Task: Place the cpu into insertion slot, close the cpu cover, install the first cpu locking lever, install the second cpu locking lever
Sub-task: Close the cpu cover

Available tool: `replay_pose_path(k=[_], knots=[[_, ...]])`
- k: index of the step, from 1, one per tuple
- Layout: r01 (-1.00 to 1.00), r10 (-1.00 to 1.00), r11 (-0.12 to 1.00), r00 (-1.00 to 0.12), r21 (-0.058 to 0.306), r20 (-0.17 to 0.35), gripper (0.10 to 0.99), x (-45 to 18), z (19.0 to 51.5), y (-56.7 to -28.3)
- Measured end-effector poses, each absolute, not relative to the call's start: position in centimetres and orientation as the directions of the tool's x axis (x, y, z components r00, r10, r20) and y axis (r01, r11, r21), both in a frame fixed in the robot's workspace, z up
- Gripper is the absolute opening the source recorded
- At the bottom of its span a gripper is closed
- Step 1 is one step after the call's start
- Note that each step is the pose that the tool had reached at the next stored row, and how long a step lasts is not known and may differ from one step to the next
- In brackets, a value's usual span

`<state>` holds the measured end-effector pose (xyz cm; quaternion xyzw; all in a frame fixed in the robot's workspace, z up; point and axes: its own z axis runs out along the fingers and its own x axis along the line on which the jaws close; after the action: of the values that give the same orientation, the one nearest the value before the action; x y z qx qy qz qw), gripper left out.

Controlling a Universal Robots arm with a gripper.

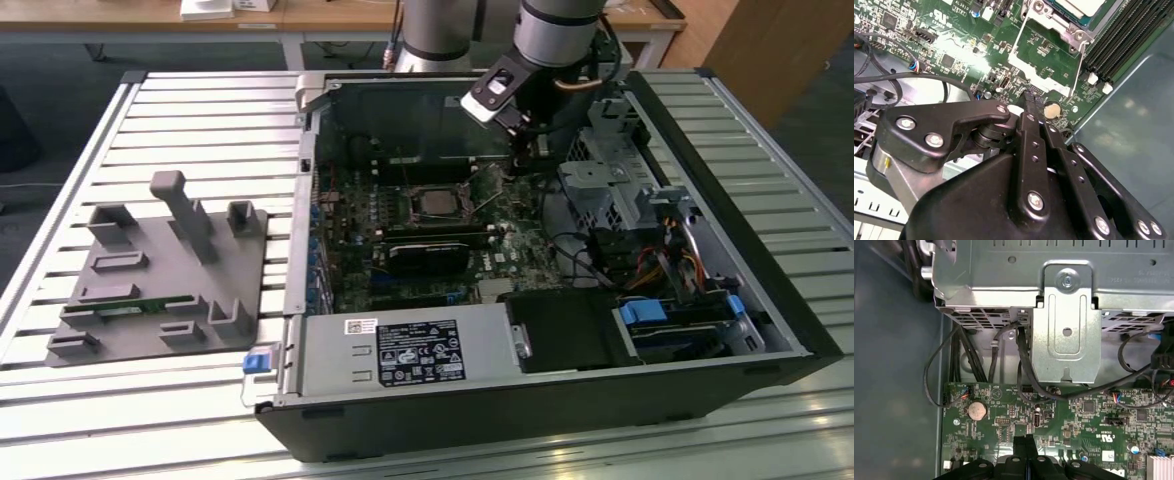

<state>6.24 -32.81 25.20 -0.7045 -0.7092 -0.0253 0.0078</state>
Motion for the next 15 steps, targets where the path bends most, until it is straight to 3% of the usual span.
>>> replay_pose_path(k=[15], knots=[[1.0,0.999,0.006,-0.007,0.025,0.047,0.106,4.5,24.2,-32.8]])
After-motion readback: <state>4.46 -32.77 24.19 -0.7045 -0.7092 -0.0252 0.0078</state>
